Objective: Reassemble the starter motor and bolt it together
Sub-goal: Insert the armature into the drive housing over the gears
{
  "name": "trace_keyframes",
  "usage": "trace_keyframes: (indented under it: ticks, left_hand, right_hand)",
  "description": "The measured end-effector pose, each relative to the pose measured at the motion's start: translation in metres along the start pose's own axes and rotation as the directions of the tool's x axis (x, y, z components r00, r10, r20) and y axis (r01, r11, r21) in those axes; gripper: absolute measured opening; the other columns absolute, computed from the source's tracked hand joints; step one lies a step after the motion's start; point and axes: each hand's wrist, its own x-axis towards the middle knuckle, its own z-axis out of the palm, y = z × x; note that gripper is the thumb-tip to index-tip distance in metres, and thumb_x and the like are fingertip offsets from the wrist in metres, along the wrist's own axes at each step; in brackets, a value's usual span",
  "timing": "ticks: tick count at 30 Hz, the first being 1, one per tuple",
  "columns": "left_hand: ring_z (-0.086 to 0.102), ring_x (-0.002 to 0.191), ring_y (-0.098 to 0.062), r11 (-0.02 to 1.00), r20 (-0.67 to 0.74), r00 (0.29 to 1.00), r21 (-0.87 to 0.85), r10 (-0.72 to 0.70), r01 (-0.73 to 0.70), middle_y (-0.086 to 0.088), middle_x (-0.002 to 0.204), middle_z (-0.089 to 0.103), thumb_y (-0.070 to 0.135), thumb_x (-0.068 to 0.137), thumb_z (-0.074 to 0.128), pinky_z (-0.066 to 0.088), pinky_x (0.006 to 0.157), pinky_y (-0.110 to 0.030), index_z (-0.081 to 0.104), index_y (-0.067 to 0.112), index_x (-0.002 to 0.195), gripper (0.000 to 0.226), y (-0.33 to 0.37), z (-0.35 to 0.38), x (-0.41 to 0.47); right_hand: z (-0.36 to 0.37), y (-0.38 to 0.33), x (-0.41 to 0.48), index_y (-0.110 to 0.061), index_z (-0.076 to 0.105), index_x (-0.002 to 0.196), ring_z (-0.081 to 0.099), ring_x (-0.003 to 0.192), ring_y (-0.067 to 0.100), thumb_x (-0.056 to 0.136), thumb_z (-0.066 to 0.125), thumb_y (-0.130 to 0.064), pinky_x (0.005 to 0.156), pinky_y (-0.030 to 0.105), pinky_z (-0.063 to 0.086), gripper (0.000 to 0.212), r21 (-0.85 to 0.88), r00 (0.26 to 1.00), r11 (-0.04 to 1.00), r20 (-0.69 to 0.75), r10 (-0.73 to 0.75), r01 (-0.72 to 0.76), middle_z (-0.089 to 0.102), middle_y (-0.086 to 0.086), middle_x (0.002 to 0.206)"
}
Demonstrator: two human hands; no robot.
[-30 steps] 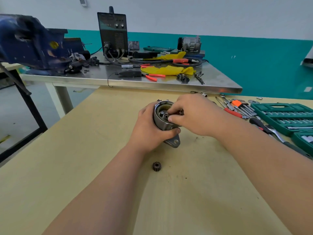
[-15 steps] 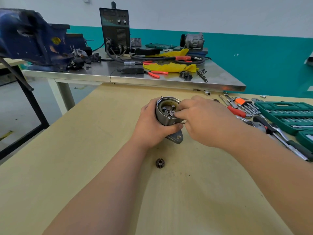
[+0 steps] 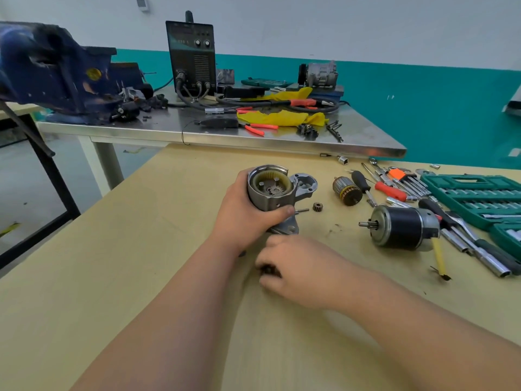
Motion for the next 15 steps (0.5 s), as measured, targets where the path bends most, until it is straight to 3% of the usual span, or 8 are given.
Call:
trace_keyframes:
  ticks: [2, 4, 6, 9, 11, 15]
  left_hand:
    - [0.061, 0.095, 0.009, 1.000, 0.013, 1.000, -0.020, -0.001, 0.001, 0.022, 0.101, 0.067, 0.047, 0.047, 0.076, 0.043, 0.076, -0.004, 0.051, 0.051, 0.103, 0.061, 0.001, 0.001, 0.000]
    - [0.061, 0.093, 0.009, 1.000, 0.012, 1.000, -0.011, 0.006, -0.006, 0.026, 0.101, 0.066, 0.046, 0.048, 0.078, 0.043, 0.071, -0.003, 0.050, 0.060, 0.099, 0.060, 0.001, 0.001, 0.000]
    - [0.061, 0.097, 0.005, 1.000, 0.025, 1.000, 0.003, 0.000, -0.001, 0.022, 0.105, 0.065, 0.047, 0.045, 0.082, 0.045, 0.074, -0.006, 0.048, 0.063, 0.099, 0.066, 0.001, 0.002, 0.000]
    - [0.058, 0.109, -0.007, 0.999, 0.043, 0.999, 0.033, -0.001, 0.000, 0.015, 0.115, 0.062, 0.050, 0.045, 0.083, 0.051, 0.090, -0.027, 0.046, 0.057, 0.106, 0.072, 0.001, 0.002, -0.001]
    - [0.057, 0.113, -0.011, 0.999, 0.040, 0.999, 0.044, -0.001, -0.001, 0.012, 0.117, 0.061, 0.051, 0.045, 0.083, 0.051, 0.095, -0.036, 0.046, 0.056, 0.107, 0.072, 0.002, 0.002, -0.001]
    - [0.056, 0.116, -0.015, 0.999, 0.047, 0.999, 0.044, 0.007, -0.009, 0.013, 0.116, 0.062, 0.049, 0.047, 0.085, 0.050, 0.095, -0.041, 0.047, 0.053, 0.109, 0.072, 0.004, 0.003, 0.001]
  right_hand:
    - [-0.029, 0.002, -0.006, -0.035, 0.065, 0.107, 0.058, 0.087, -0.003, 0.085, 0.066, -0.033, 0.072, 0.013, 0.044, 0.021, 0.303, 0.977, 0.953, -0.205, 0.060, 0.005, 0.063, -0.018, 0.097]
    - [-0.059, 0.013, -0.005, -0.037, 0.065, 0.089, 0.059, 0.079, -0.006, 0.079, 0.069, -0.035, 0.065, 0.008, 0.044, 0.011, 0.429, 0.860, 0.903, -0.472, 0.192, 0.034, 0.064, -0.023, 0.085]
    - [-0.077, 0.024, 0.007, -0.038, 0.063, 0.083, 0.059, 0.075, 0.000, 0.082, 0.070, -0.033, 0.062, 0.011, 0.045, 0.009, 0.336, 0.790, 0.939, -0.558, 0.256, -0.068, 0.062, -0.019, 0.075]
    - [-0.072, 0.033, 0.028, -0.027, 0.069, 0.092, 0.054, 0.079, 0.009, 0.088, 0.066, -0.030, 0.069, 0.027, 0.043, 0.005, 0.140, 0.833, 0.953, -0.462, 0.304, -0.270, 0.056, -0.014, 0.082]
    - [-0.064, 0.036, 0.034, -0.023, 0.070, 0.091, 0.051, 0.081, 0.012, 0.089, 0.064, -0.032, 0.068, 0.028, 0.036, 0.010, 0.077, 0.831, 0.949, -0.465, 0.306, -0.307, 0.055, -0.010, 0.086]
    - [-0.058, 0.037, 0.040, -0.023, 0.069, 0.094, 0.049, 0.085, 0.015, 0.091, 0.060, -0.037, 0.068, 0.029, 0.035, 0.016, -0.058, 0.815, 0.939, -0.516, 0.263, -0.339, 0.056, -0.005, 0.093]
